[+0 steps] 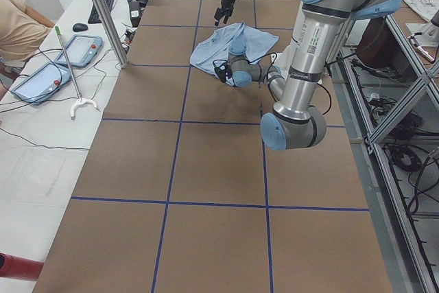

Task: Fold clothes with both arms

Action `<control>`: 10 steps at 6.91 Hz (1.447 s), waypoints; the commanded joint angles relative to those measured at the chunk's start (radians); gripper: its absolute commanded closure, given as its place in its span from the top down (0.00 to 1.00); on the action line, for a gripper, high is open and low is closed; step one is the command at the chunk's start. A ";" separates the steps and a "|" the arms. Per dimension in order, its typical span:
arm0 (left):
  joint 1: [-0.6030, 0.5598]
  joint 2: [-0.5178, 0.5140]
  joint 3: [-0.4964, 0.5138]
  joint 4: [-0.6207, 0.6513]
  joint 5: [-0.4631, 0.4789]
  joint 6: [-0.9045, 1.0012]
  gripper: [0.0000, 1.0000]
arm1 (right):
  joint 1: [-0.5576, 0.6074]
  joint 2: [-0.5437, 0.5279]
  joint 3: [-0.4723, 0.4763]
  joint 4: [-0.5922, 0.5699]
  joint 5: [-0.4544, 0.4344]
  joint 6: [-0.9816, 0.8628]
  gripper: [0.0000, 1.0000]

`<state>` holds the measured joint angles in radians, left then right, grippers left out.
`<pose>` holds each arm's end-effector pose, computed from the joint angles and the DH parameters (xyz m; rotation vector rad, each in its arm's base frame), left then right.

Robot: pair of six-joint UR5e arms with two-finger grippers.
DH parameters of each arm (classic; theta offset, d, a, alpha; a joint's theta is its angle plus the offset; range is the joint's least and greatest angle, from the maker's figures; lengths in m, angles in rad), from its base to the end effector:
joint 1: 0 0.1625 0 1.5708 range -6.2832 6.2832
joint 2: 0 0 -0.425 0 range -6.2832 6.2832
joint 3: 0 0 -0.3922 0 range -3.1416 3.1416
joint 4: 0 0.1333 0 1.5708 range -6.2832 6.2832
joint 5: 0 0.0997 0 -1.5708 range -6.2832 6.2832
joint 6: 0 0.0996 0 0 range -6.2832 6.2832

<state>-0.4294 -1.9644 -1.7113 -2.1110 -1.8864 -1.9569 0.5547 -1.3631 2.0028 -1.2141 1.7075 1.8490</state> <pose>0.5314 -0.3559 0.3128 -0.2650 1.0856 -0.5611 -0.3954 -0.3858 0.3142 0.0134 -1.0250 0.6927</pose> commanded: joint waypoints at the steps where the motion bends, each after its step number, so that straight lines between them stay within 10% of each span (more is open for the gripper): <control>1: 0.014 0.001 0.001 0.000 0.003 0.001 0.51 | 0.001 0.001 -0.002 0.001 0.000 -0.001 1.00; 3: 0.020 0.004 -0.001 0.000 0.024 0.010 0.00 | 0.001 0.002 -0.004 0.001 0.000 -0.001 1.00; 7: -0.137 -0.014 -0.043 0.130 0.024 0.336 0.00 | 0.001 0.016 -0.024 -0.010 -0.008 -0.001 1.00; 10: -0.302 -0.274 0.245 0.115 0.065 0.458 0.00 | -0.027 0.136 -0.133 -0.002 -0.015 0.001 1.00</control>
<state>-0.6781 -2.1054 -1.6148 -1.9887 -1.8435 -1.5250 0.5401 -1.2612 1.9006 -1.2193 1.6959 1.8516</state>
